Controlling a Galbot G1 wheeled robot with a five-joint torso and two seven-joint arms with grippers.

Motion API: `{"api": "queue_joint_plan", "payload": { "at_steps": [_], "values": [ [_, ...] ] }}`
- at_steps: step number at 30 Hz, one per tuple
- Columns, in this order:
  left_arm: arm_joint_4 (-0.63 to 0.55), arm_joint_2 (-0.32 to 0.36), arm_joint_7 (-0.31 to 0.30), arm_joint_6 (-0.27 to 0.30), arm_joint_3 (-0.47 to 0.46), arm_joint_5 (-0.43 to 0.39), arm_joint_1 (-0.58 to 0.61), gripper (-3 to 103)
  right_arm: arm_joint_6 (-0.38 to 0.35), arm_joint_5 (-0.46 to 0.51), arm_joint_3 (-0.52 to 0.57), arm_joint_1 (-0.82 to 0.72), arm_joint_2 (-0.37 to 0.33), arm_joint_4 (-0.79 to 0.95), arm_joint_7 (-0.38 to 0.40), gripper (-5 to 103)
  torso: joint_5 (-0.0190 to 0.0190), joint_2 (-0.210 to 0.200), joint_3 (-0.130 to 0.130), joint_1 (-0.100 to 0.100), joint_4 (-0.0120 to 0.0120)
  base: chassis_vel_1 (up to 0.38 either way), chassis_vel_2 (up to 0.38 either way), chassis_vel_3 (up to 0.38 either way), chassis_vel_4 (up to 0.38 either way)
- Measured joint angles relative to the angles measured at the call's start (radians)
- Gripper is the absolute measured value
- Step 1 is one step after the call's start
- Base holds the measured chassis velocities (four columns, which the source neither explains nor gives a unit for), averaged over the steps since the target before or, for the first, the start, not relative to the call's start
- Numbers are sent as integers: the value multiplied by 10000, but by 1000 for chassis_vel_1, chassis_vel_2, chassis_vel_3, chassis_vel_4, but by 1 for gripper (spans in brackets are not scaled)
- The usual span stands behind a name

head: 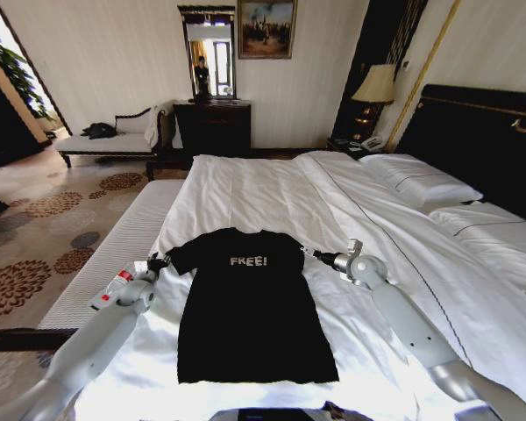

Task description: Fold the clothes on the bed.

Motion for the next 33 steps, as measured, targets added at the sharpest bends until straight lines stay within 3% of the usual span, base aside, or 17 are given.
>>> {"api": "queue_joint_plan", "payload": {
  "at_steps": [1,4,9,18,30,33],
  "values": [
    [0,0,0,0,0,0,0,68,0,0,0,0,0,0,0,100,0,0,0,0,0,0,0,0,0],
    [-986,346,20,169,-214,-738,669,85,80,-152,186,-17,132,-318,-200,100,0,0,0,0,-2,0,0,0,0],
    [-2313,780,4,380,-672,-1249,1780,98,130,-250,255,89,328,-725,-395,100,2,0,-1,-1,-2,0,0,0,0],
    [-3823,994,78,530,-1444,-2246,3389,100,212,-486,78,344,635,-1325,-699,95,1,1,-1,-1,2,0,0,0,0],
    [-4414,1191,141,563,-1407,-2395,3767,100,227,-514,127,530,955,-1805,-778,93,0,0,0,-1,-1,0,0,0,0],
    [-4490,1265,138,568,-1433,-2403,3802,100,227,-511,129,617,1073,-1955,-787,87,1,0,0,-2,1,0,0,0,0]
  ]
}}
